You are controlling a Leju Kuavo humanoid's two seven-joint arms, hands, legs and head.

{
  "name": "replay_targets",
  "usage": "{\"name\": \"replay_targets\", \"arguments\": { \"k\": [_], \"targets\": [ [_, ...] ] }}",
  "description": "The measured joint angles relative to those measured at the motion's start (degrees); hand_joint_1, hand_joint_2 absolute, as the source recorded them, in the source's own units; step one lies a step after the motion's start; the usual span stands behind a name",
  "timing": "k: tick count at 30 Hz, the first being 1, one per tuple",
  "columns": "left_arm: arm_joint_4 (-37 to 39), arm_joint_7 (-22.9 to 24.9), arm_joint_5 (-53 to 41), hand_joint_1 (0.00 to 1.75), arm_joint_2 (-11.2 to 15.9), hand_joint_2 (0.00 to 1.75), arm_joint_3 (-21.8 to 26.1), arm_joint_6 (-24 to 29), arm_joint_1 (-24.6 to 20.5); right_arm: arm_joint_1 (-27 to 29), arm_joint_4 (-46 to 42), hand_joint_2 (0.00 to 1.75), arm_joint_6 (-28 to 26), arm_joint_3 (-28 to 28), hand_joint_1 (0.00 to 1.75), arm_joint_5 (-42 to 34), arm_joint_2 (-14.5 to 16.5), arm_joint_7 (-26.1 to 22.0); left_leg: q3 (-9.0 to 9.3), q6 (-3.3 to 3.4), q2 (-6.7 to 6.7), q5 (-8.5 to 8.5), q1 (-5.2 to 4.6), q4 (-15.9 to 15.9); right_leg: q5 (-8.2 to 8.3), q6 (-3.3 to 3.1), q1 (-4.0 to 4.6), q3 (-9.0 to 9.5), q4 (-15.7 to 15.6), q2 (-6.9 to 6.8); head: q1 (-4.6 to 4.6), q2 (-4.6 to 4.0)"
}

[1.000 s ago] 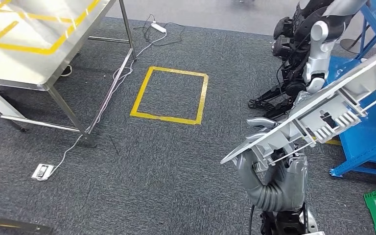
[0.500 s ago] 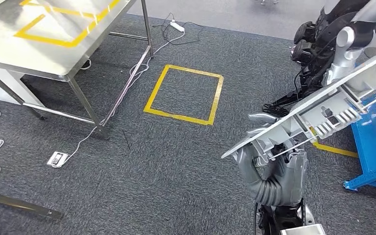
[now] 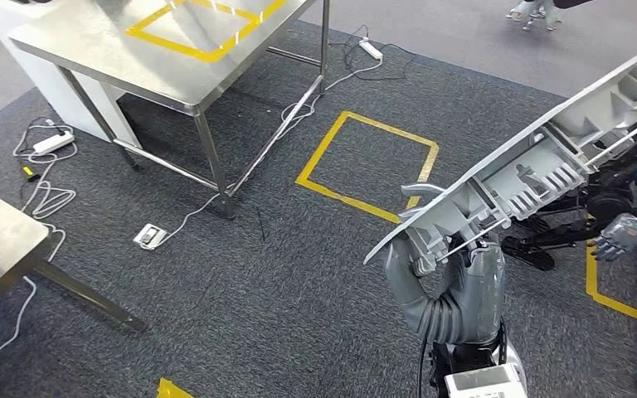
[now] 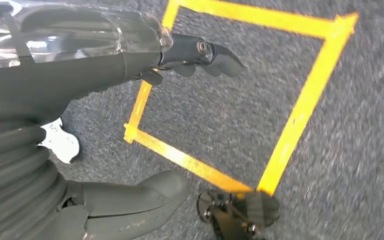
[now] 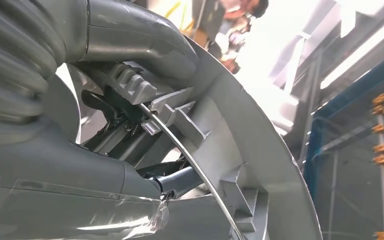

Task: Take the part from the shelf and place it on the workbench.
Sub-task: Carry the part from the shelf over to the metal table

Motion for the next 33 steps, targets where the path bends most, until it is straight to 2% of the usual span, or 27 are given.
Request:
{"name": "replay_targets", "arguments": {
  "k": [1,2,3,4,6,7,8,9,10,11,12,13,14,16,17,19,21,23,24,25,26,27,28,29,30,32,33],
  "targets": [
    [-0.01,-0.13,-0.01,0.0,-0.09,1.75,0.01,0.01,0.0,-0.19,0.01,1.75,-0.05,0.25,1.75,0.04,-0.02,0.01,-0.16,-0.14,-0.64,0.13,0.1,0.01,0.52,-0.41,0.2,0.84,-1.99,0.73,-0.05,0.0],
    [-0.01,-0.2,-0.02,0.0,-0.15,1.75,0.01,0.02,0.03,-0.39,0.01,1.75,-0.09,0.49,1.75,0.06,-0.04,0.03,-0.36,-0.37,-1.25,0.28,0.22,-0.01,0.42,-0.63,0.29,1.17,-2.66,0.93,-0.08,0.0],
    [-0.01,-0.25,-0.03,0.0,-0.15,1.75,0.02,0.11,0.09,-0.62,0.01,1.75,-0.11,0.71,1.75,0.08,-0.05,0.06,-0.53,-0.68,-1.9,0.47,0.32,-0.11,0.57,-0.65,0.32,1.31,-3.05,0.44,0.01,0.0],
    [-0.01,-0.38,-0.03,0.0,-0.09,1.75,0.02,0.26,0.16,-0.91,0.03,1.75,-0.11,0.92,1.75,0.15,-0.06,0.1,-0.69,-0.9,-1.77,0.45,0.28,-0.02,0.85,-0.57,0.21,1.55,-3.55,-0.23,0.15,0.0],
    [0.01,-1.18,-0.03,0.0,-0.01,1.75,0.03,0.59,0.19,-1.38,0.05,1.75,-0.13,1.41,1.75,0.47,-0.07,0.19,-1.83,-1.35,0.9,-1.03,0.01,1.85,1.49,-0.55,-0.13,2.12,-4.88,-1.59,-0.34,0.0],
    [0.01,-1.91,-0.03,0.0,0.04,1.75,0.03,0.69,0.13,-1.52,0.08,1.75,-0.15,1.64,1.75,0.7,-0.08,0.22,-3.14,-1.58,2.63,-2.67,0.05,4.48,1.71,-0.51,-0.27,2.32,-5.32,-2.34,-0.72,0.0],
    [0.01,-2.69,-0.03,0.0,0.03,1.75,0.04,0.75,0.06,-1.59,0.1,1.75,-0.16,1.84,1.75,0.88,-0.09,0.24,-4.88,-1.94,3.74,-4.48,0.23,7.87,1.74,-0.57,-0.28,2.37,-5.45,-3.02,-1.14,0.0],
    [0.01,-3.29,-0.03,0.0,0.03,1.75,0.04,0.81,0.03,-1.65,0.11,1.75,-0.15,1.99,1.75,1.01,-0.11,0.24,-6.62,-2.31,3.97,-5.96,0.57,11.35,1.7,-0.55,-0.32,2.36,-5.41,-3.82,-1.39,0.0],
    [0.01,-3.65,-0.03,0.0,0.03,1.75,0.04,0.9,0.07,-1.75,0.11,1.75,-0.14,2.11,1.75,1.06,-0.13,0.25,-7.83,-2.68,4.0,-6.61,0.91,13.8,1.59,-0.43,-0.37,2.35,-5.33,-4.55,-1.53,0.0],
    [0.01,-3.63,-0.03,0.0,0.03,1.75,0.04,0.99,0.13,-1.91,0.12,1.75,-0.07,2.24,1.75,1.08,-0.14,0.27,-8.1,-3.06,4.08,-6.21,1.21,14.4,1.46,-0.24,-0.48,2.35,-5.22,-5.23,-1.64,0.0],
    [0.01,-3.34,-0.03,0.0,0.04,1.75,0.06,1.05,0.19,-2.19,0.13,1.75,0.03,2.38,1.75,1.11,-0.15,0.29,-7.28,-3.44,4.4,-4.87,1.47,12.86,1.26,0.03,-0.63,2.35,-5.0,-5.84,-1.71,0.0],
    [0.01,-2.85,-0.01,0.0,0.04,1.75,0.07,1.09,0.21,-2.57,0.14,1.75,0.11,2.51,1.75,1.22,-0.16,0.35,-5.49,-3.82,5.29,-2.97,1.71,9.62,0.98,0.42,-0.8,2.35,-4.64,-6.36,-1.8,0.0],
    [0.01,-2.24,0.02,0.0,-0.03,1.75,0.09,1.11,0.18,-3.01,0.13,1.75,0.2,2.67,1.75,1.38,-0.17,0.48,-3.57,-4.09,6.77,-1.64,1.74,6.14,0.61,0.9,-0.88,2.31,-4.16,-6.82,-1.97,0.0],
    [0.01,-0.95,0.17,0.0,-0.23,1.75,0.23,1.08,0.14,-3.95,0.1,1.75,0.39,2.94,1.75,1.73,-0.2,0.85,-1.19,-3.66,8.85,-0.35,1.68,1.68,-0.14,1.82,-0.8,2.23,-3.12,-7.55,-2.1,0.0],
    [0.01,-0.36,0.26,0.0,-0.32,1.75,0.34,1.05,0.14,-4.34,0.07,1.75,0.5,3.04,1.75,1.9,-0.21,1.04,-1.07,-3.11,9.04,-0.55,1.49,1.3,-0.32,2.15,-0.75,2.22,-2.87,-7.88,-2.0,0.0],
    [0.01,0.56,0.41,0.0,-0.34,1.75,0.54,0.96,0.18,-4.92,-0.04,1.75,0.74,3.18,1.75,2.15,-0.24,1.31,-1.29,-2.05,7.88,-0.38,1.37,1.32,-0.54,2.61,-0.92,2.3,-2.77,-8.54,-1.67,0.0],
    [0.0,0.98,0.48,0.0,-0.44,1.75,0.59,0.89,0.14,-5.28,-0.21,1.75,0.94,3.3,1.75,2.24,-0.4,1.54,-1.34,-1.35,6.56,-0.18,1.42,1.24,-2.25,3.1,-1.25,1.76,-0.98,-7.25,-1.3,0.0],
    [-0.01,1.09,0.5,0.0,-0.62,1.75,0.61,0.83,0.06,-5.42,-0.34,1.75,1.03,3.44,1.75,2.25,-0.66,1.65,-1.35,-0.79,5.22,-0.06,1.38,1.2,-5.92,3.37,-1.41,-0.65,5.12,-4.72,-0.58,0.0],
    [-0.01,1.13,0.5,0.0,-0.71,1.75,0.61,0.79,0.04,-5.41,-0.38,1.75,1.04,3.5,1.75,2.24,-0.79,1.68,-1.37,-0.61,4.51,-0.03,1.27,1.2,-7.65,3.36,-1.39,-2.38,9.03,-3.98,-0.26,0.0],
    [-0.01,1.18,0.5,0.0,-0.78,1.75,0.61,0.74,0.06,-5.41,-0.39,1.75,1.05,3.56,1.75,2.23,-0.9,1.73,-1.37,-0.47,3.74,0.0,1.13,1.21,-8.6,3.26,-1.35,-3.83,12.09,-3.6,0.0,0.0],
    [-0.01,1.22,0.5,0.0,-0.85,1.75,0.61,0.69,0.1,-5.4,-0.39,1.75,1.07,3.61,1.75,2.23,-1.01,1.78,-1.37,-0.39,2.92,0.04,0.97,1.21,-8.46,3.01,-1.29,-4.62,13.45,-3.38,0.19,0.0],
    [-0.01,1.22,0.49,0.0,-0.91,1.75,0.62,0.64,0.13,-5.41,-0.39,1.75,1.07,3.65,1.75,2.23,-1.08,1.82,-1.35,-0.31,2.06,0.1,0.82,1.21,-7.2,2.59,-1.17,-4.48,12.67,-3.16,0.32,0.0],
    [-0.01,1.17,0.49,0.0,-1.0,1.75,0.62,0.62,0.15,-5.45,-0.39,1.75,1.08,3.67,1.75,2.24,-1.11,1.85,-1.31,-0.24,1.24,0.16,0.67,1.21,-5.13,2.01,-0.98,-3.45,9.92,-2.77,0.4,0.0],
    [-0.01,1.03,0.48,0.0,-1.12,1.75,0.63,0.6,0.14,-5.5,-0.42,1.75,1.09,3.68,1.75,2.25,-1.14,1.86,-1.29,-0.19,0.49,0.23,0.61,1.2,-2.88,1.29,-0.7,-1.92,6.1,-1.9,0.5,0.0],
    [-0.01,0.83,0.45,0.0,-1.29,1.75,0.64,0.59,0.13,-5.54,-0.45,1.75,1.09,3.68,1.75,2.24,-1.16,1.87,-1.33,-0.23,-0.19,0.32,0.5,1.21,-1.3,0.51,-0.49,-0.46,2.54,-0.71,0.45,0.0],
    [-0.02,0.33,0.36,0.0,-1.54,1.75,0.66,0.6,0.09,-5.6,-0.54,1.75,1.07,3.72,1.75,2.23,-1.19,1.9,-1.69,-0.61,-1.36,0.62,0.7,1.22,-0.09,-0.38,-0.11,1.21,-1.61,0.98,0.32,0.0],
    [-0.03,0.08,0.28,0.0,-1.63,1.75,0.67,0.61,0.11,-5.6,-0.57,1.75,1.03,3.74,1.75,2.23,-1.21,1.91,-1.94,-0.96,-1.93,0.83,0.84,1.16,-0.16,-0.51,-0.02,1.4,-2.09,1.03,0.25,0.0]
  ]
}}
